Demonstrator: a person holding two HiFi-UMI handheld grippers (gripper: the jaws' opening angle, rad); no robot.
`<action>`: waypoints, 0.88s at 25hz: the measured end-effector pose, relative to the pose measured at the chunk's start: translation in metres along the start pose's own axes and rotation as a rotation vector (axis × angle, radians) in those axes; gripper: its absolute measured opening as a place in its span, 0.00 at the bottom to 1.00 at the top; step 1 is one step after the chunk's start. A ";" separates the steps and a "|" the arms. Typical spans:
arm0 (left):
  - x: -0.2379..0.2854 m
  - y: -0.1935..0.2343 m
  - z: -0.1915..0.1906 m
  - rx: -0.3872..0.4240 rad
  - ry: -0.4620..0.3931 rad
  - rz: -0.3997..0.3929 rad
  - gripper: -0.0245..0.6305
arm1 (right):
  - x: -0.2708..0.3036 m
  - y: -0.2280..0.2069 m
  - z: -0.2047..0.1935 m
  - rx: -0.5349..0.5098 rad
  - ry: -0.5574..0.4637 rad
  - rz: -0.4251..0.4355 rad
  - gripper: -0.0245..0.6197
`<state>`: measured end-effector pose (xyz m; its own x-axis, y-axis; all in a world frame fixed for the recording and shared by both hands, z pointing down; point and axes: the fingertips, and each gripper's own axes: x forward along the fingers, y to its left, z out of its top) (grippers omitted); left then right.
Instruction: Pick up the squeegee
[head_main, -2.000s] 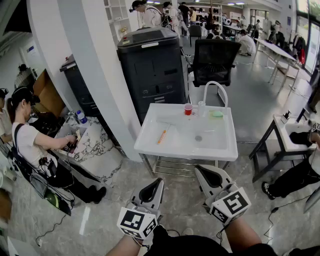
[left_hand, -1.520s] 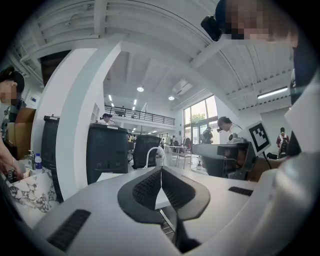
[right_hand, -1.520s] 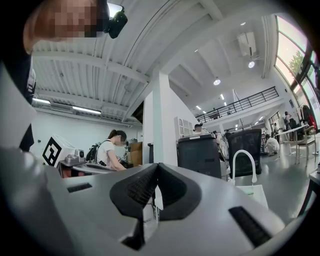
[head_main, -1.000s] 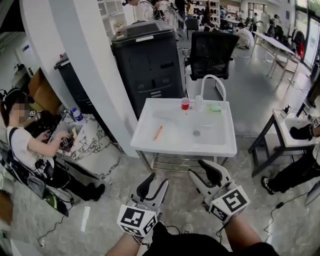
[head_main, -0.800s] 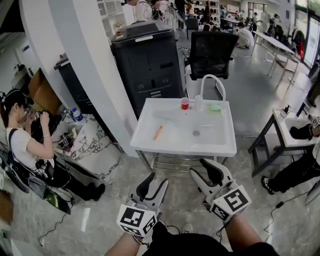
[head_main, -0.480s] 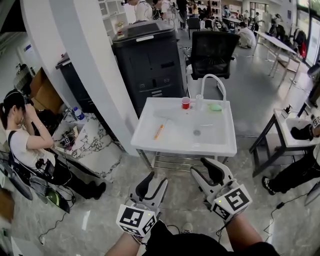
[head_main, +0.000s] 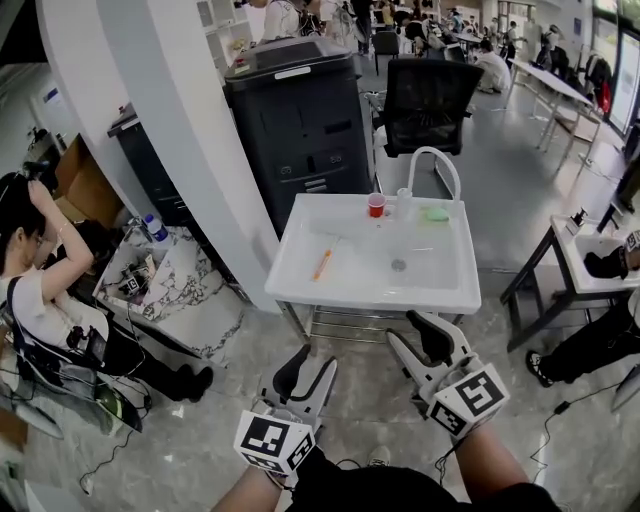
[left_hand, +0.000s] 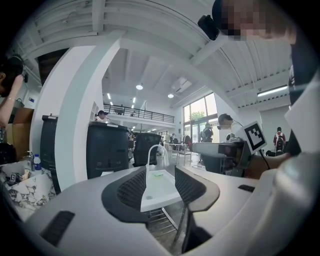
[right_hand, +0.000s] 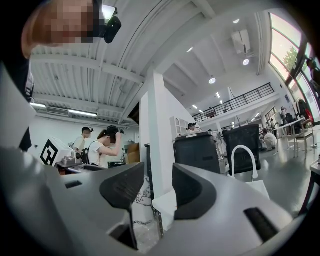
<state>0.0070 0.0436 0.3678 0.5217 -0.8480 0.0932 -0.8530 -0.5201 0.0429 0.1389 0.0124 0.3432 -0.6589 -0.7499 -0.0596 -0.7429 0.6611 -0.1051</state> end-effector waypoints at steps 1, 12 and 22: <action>0.001 0.007 0.000 -0.007 0.001 -0.003 0.33 | 0.007 0.001 -0.001 0.002 0.002 -0.006 0.33; 0.018 0.118 0.000 -0.046 0.011 -0.068 0.33 | 0.110 0.011 -0.015 0.006 0.038 -0.086 0.33; 0.028 0.222 0.005 -0.050 0.023 -0.149 0.33 | 0.208 0.020 -0.021 0.026 0.029 -0.181 0.33</action>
<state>-0.1677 -0.0963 0.3755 0.6429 -0.7588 0.1047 -0.7658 -0.6340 0.1074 -0.0158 -0.1297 0.3493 -0.5184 -0.8551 -0.0083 -0.8464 0.5145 -0.1373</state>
